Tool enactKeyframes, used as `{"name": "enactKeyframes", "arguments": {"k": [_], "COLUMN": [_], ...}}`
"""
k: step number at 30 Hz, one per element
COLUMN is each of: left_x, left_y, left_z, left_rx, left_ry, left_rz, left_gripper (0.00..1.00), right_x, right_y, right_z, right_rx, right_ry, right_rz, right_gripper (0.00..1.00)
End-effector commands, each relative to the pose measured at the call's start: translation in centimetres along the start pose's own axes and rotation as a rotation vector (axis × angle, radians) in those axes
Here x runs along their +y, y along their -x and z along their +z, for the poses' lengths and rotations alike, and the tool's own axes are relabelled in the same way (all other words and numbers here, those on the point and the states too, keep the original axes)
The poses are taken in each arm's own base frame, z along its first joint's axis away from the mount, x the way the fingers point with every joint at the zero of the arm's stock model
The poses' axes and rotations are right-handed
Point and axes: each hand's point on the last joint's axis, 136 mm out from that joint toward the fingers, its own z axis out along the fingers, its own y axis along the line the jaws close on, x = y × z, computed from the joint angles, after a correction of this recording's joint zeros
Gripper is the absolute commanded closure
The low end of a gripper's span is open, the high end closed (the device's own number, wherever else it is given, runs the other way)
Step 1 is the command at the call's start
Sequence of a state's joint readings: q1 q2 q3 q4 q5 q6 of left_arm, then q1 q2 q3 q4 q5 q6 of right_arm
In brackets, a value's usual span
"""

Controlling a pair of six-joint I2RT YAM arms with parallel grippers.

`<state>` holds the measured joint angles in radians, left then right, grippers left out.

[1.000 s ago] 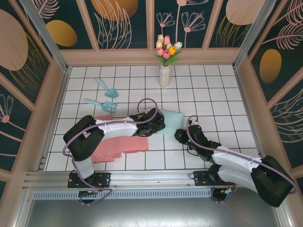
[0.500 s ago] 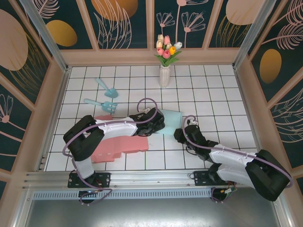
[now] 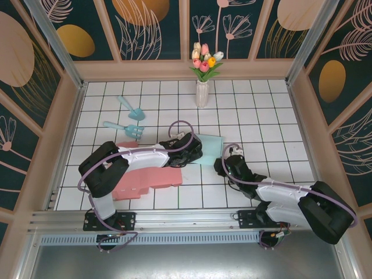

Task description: Fold the paper box

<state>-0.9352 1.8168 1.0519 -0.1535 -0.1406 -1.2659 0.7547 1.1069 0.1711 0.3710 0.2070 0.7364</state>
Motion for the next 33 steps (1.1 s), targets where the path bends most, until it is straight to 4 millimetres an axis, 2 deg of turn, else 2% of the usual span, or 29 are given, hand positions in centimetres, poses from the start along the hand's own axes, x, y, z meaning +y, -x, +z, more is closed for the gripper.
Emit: {"name": "enactKeyframes", "arguments": {"k": [1, 9, 18, 33], "left_x": [5.4, 6.2, 7.7, 7.8], "left_y": [-1.7, -1.1, 0.3, 0.5], "left_z": [2.1, 2.2, 2.4, 2.8], "left_rx": [0.044, 0.011, -0.066, -0.072], "left_ry": [0.189, 0.239, 0.328, 0.346], "left_rz": [0.03, 0.055, 0.105, 0.144], "left_gripper": [0.39, 0.39, 0.38, 0.38], "right_x": [-1.2, -1.4, -1.6, -1.3], "right_y": [-0.6, -0.8, -0.1, 0.1], "right_z": [0.2, 0.7, 0.0, 0.6], "right_rx": [-0.011, -0.013, -0.045, -0.044], "right_ry": [-0.031, -0.038, -0.049, -0.056], "right_rz": [-0.045, -0.052, -0.041, -0.051], "right_gripper": [0.73, 0.74, 0.73, 0.73]}}
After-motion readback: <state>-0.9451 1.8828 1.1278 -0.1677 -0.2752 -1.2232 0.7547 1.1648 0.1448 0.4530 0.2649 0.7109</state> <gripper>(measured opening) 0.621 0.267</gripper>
